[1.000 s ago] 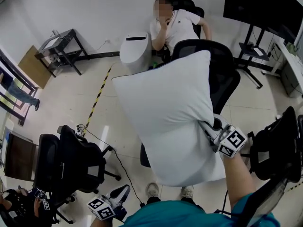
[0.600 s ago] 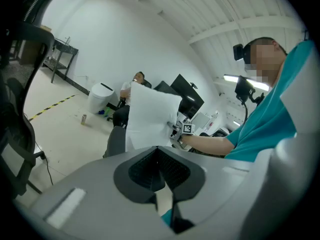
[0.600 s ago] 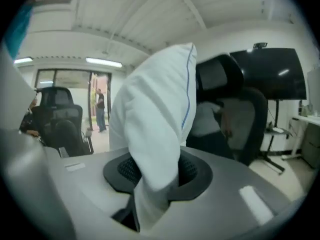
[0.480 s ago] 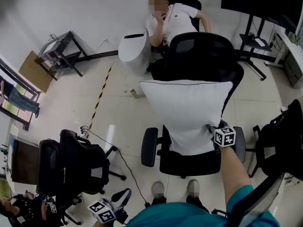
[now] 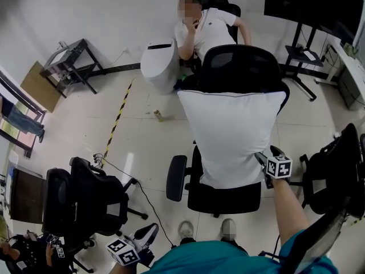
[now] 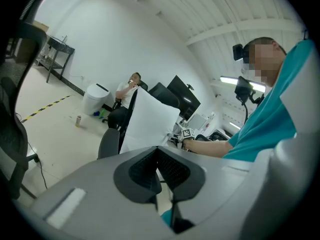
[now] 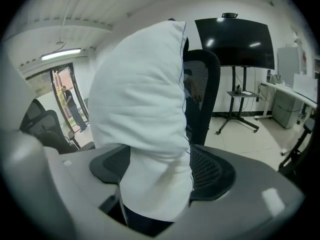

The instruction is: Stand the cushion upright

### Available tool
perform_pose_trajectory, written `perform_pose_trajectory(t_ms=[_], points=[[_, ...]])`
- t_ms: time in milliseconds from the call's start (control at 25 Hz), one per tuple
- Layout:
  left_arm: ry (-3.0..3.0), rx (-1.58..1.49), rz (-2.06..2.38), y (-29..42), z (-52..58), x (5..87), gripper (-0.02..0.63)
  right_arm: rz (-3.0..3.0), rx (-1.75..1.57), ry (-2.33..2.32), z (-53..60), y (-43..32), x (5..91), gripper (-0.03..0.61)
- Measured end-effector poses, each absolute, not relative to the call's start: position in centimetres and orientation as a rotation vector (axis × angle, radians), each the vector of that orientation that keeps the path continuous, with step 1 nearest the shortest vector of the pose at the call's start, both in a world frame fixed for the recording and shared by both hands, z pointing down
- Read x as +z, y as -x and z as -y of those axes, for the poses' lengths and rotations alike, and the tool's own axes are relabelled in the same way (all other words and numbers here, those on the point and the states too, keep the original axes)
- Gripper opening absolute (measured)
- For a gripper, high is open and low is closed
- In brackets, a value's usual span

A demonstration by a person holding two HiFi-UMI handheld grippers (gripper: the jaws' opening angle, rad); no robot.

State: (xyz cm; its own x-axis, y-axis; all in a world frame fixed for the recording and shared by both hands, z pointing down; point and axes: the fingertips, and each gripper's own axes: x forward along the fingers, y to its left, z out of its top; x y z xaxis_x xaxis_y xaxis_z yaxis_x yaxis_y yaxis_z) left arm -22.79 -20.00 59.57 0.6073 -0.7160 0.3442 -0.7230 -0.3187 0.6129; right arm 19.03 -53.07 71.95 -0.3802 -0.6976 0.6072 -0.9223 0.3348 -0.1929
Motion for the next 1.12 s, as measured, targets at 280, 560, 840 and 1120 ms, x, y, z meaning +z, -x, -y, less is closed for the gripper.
perform_pose_trajectory(t_ms=[280, 560, 840, 1120], points=[[-2.163, -0.014, 1.068, 19.2, 22.3, 58.3, 0.012, 2.464, 0.622, -1.395, 47.6, -17.3, 62.5, 0.303], [-2.255, -0.092, 1.053, 12.9, 23.7, 54.9, 0.012, 2.677, 0.629, -1.219, 42.0, -16.7, 54.9, 0.035], [-2.316, -0.187, 1.08, 9.5, 23.1, 51.2, 0.012, 2.758, 0.807, -1.043, 35.8, -17.3, 53.2, 0.002], [-2.391, -0.22, 1.052, 11.4, 20.1, 48.8, 0.011, 2.772, 0.875, -0.999, 28.2, -14.8, 52.9, 0.002]])
